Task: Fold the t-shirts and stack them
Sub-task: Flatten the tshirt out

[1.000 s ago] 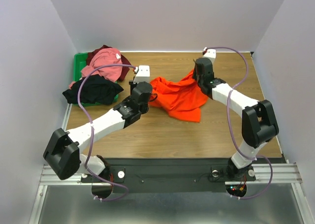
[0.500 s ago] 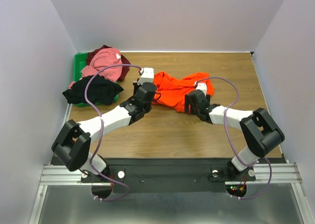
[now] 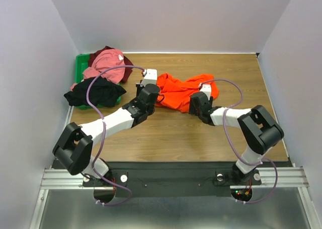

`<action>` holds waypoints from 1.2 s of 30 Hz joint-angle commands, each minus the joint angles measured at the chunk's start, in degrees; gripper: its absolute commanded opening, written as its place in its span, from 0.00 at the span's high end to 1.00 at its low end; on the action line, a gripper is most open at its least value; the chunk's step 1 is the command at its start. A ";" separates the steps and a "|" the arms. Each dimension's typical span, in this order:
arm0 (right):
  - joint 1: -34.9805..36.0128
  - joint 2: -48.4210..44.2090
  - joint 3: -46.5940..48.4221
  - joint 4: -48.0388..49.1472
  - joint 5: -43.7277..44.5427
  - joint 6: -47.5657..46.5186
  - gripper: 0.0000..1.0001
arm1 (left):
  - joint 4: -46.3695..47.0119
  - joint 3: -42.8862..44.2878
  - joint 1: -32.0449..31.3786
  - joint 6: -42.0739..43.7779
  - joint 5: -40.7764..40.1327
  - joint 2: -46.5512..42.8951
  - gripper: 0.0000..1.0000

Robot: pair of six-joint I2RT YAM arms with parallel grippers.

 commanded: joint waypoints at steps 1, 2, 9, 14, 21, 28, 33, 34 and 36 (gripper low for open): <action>-0.68 3.00 0.01 0.20 0.39 2.03 0.39 | 2.29 1.83 0.40 0.17 -1.02 -1.46 1.00; -0.77 2.92 -0.08 0.20 0.47 2.03 0.54 | 2.29 1.66 0.40 0.17 -1.02 -1.90 1.00; -0.85 -8.55 -0.08 -3.13 3.28 0.98 1.00 | 2.47 1.22 0.40 0.43 -2.60 -4.89 1.00; -0.77 -25.53 3.69 -9.02 8.81 -1.75 1.00 | 1.42 1.66 -0.83 1.83 -5.50 -10.95 1.00; -0.77 -43.65 13.87 -16.66 10.58 -4.91 1.00 | 1.24 2.62 -11.72 10.18 -14.63 -19.46 1.00; -0.77 -50.00 17.58 -19.14 14.00 -7.28 1.00 | -0.69 2.81 -20.70 11.07 -14.85 -24.49 1.00; -0.77 -45.36 16.71 -19.05 20.22 -6.41 1.00 | 0.97 1.75 -19.91 12.91 -3.87 -18.09 0.64; -0.77 -43.94 16.71 -18.79 21.81 -6.41 1.00 | 1.50 1.57 -19.04 12.91 -1.66 -17.12 0.54; -0.77 -41.48 17.14 -18.35 25.24 -6.84 1.00 | 3.43 0.61 -16.32 12.48 3.87 -14.84 0.46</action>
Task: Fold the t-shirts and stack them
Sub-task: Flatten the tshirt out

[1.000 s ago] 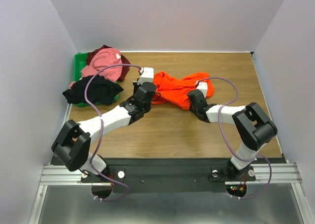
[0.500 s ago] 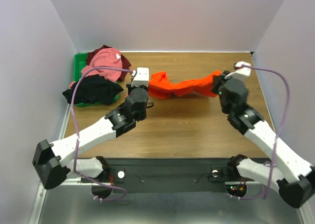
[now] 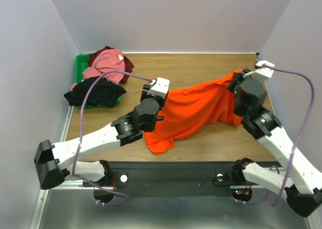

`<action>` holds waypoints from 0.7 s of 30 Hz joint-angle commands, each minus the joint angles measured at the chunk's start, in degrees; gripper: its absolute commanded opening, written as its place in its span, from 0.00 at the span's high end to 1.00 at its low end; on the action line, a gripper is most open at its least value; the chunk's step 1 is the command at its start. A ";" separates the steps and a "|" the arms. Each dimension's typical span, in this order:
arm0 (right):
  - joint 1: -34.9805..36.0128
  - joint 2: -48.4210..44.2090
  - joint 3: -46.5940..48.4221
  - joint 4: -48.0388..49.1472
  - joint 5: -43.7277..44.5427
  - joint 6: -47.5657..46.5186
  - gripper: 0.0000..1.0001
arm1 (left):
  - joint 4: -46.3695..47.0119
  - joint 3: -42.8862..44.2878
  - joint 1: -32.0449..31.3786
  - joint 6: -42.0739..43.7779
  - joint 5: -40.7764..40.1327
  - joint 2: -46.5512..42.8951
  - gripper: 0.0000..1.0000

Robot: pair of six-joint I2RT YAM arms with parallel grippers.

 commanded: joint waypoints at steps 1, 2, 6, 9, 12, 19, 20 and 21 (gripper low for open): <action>-0.33 6.58 0.88 0.14 11.55 -1.29 0.99 | 5.55 -1.97 8.02 0.17 17.09 4.19 0.43; -0.76 7.56 1.41 0.32 13.16 -1.73 0.99 | 6.35 -2.94 10.68 -1.92 21.08 5.15 0.35; -3.57 10.38 1.06 1.46 14.06 -1.91 0.99 | 11.63 -6.99 22.38 -6.32 33.93 9.01 0.21; -4.72 11.70 0.18 2.52 12.39 -1.30 0.99 | 12.42 -6.20 25.73 -7.92 37.46 14.19 0.21; -4.99 12.58 -0.78 2.78 11.42 -1.03 0.99 | 12.69 -4.80 27.40 -8.18 40.27 19.72 0.20; -5.34 12.67 -1.84 3.22 10.10 -0.51 0.99 | 14.08 -2.52 29.43 -11.26 54.74 26.86 0.20; -5.34 12.41 -1.93 3.31 9.49 -0.42 0.99 | 14.35 -1.81 29.43 -11.61 56.35 28.78 0.20; -5.25 12.32 -2.19 3.31 9.31 -0.33 0.99 | 14.44 -0.94 29.34 -11.44 57.41 30.11 0.21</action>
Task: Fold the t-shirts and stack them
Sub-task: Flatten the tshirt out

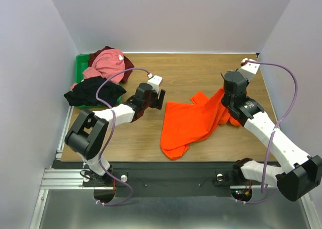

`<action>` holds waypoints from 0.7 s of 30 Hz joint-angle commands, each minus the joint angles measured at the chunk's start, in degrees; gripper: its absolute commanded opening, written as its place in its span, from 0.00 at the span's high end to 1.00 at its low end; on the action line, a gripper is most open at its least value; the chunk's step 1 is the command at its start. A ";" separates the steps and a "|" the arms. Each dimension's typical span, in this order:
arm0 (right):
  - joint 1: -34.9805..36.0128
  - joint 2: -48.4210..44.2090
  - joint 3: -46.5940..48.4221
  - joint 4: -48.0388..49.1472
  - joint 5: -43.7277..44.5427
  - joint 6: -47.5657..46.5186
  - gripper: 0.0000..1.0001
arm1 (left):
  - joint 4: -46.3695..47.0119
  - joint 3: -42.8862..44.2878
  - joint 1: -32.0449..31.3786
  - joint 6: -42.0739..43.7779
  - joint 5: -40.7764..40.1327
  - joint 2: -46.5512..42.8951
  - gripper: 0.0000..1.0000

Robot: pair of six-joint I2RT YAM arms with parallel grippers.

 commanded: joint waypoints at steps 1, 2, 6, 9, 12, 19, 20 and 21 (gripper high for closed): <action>-0.46 -1.16 -0.07 3.61 -0.26 0.76 0.99 | 4.37 7.02 0.23 -1.67 10.07 3.23 0.20; -0.47 -1.25 -0.25 3.62 -0.44 0.85 0.99 | 4.28 7.91 0.23 -1.75 10.34 4.46 0.20; -0.55 -1.69 -0.60 3.79 -1.41 0.85 0.99 | 4.01 10.90 0.23 -2.10 11.40 9.74 0.20; -0.55 -1.69 -0.86 3.88 -1.76 0.85 0.99 | 3.75 12.13 0.23 -2.46 11.05 11.67 0.20; -0.47 -1.78 -1.04 4.05 -2.29 0.94 0.99 | 2.61 13.71 0.05 -2.37 10.25 14.04 0.20; -0.55 -1.34 -1.21 4.32 -2.91 1.03 0.99 | 0.59 16.88 -0.83 -1.75 8.41 18.01 0.21; -0.47 -1.26 -1.30 4.32 -2.91 0.94 0.99 | 0.32 17.06 -0.91 -1.75 8.06 18.36 0.23; -0.55 -1.34 -1.30 4.49 -2.91 1.03 0.99 | 0.06 17.23 -0.91 -1.84 7.62 18.71 0.24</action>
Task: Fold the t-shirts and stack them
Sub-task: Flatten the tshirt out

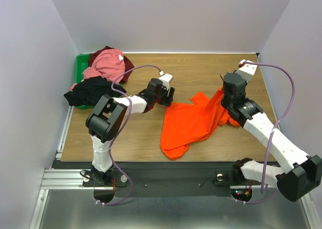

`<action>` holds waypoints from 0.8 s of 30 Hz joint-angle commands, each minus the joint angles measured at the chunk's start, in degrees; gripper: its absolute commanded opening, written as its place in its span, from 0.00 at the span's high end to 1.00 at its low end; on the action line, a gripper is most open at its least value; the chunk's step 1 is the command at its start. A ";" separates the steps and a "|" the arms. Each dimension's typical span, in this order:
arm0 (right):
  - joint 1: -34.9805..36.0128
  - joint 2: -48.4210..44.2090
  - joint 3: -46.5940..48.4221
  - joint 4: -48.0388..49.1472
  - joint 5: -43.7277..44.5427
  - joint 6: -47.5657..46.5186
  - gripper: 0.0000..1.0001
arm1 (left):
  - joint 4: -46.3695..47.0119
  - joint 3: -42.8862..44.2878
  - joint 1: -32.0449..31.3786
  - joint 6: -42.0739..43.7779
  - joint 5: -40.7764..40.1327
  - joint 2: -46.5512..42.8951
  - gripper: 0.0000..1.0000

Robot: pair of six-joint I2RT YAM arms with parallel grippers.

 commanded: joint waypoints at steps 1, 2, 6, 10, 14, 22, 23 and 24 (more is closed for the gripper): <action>-0.49 -1.23 0.40 3.69 0.46 0.59 0.99 | -0.81 2.83 -0.65 0.15 -1.37 0.03 0.25; -0.40 -1.23 0.40 3.77 0.46 0.59 0.99 | -0.82 2.92 -0.74 0.15 -1.45 0.11 0.25; -0.49 -1.15 0.23 3.95 0.46 0.59 0.99 | -1.96 3.71 -1.79 0.94 -2.86 1.25 0.26; -0.40 -1.23 -0.04 4.04 0.55 0.59 0.99 | -3.45 4.68 -2.41 1.20 -4.18 2.40 0.32; -0.49 -1.58 -0.21 4.12 0.64 0.59 0.99 | -3.98 4.68 -2.85 1.64 -4.44 2.31 0.39; -0.40 -2.20 -0.74 4.30 0.90 0.68 0.99 | -6.27 6.35 -2.85 2.17 -4.88 4.51 0.80; -0.40 -2.29 -0.74 4.30 0.90 0.50 0.99 | -6.27 6.52 -2.94 2.17 -4.88 4.60 1.00; -0.49 -2.29 -0.74 4.30 0.73 0.59 0.99 | -6.27 6.52 -2.94 2.08 -4.88 4.51 1.00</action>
